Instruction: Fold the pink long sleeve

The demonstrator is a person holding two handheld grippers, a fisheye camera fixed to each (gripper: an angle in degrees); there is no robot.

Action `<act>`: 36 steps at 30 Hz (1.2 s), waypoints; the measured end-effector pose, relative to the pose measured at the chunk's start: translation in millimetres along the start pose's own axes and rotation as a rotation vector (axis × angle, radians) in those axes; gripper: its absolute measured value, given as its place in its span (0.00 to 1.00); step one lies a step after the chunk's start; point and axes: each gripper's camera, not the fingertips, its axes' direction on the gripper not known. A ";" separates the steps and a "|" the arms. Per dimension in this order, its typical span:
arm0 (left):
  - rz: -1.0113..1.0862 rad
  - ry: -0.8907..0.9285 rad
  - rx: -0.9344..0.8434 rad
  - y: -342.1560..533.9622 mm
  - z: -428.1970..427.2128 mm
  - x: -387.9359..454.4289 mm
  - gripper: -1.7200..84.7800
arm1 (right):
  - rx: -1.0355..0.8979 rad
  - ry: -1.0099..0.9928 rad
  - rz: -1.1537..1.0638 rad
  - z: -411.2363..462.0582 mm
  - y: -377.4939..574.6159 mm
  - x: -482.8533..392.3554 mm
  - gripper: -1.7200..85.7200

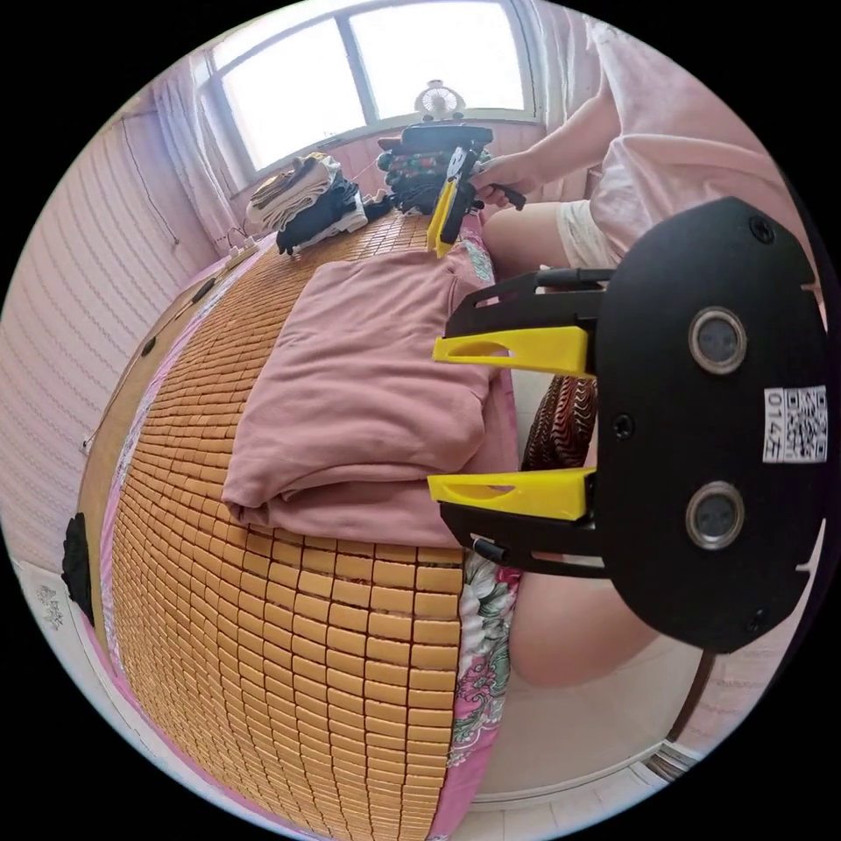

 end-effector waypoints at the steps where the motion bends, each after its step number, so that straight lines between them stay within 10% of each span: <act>1: -0.012 -0.010 -0.044 -5.6 8.0 -4.8 0.21 | -0.019 0.019 0.007 6.0 -4.0 2.2 0.18; 20: -0.066 -0.152 0.109 -21.9 -44.5 -57.1 0.07 | -0.102 -0.072 -0.168 41.1 -40.4 -29.2 0.03; 36: 0.314 0.147 0.517 -92.2 -157.9 -1.5 0.08 | 0.488 -0.270 -0.265 -135.4 -78.1 -4.3 0.02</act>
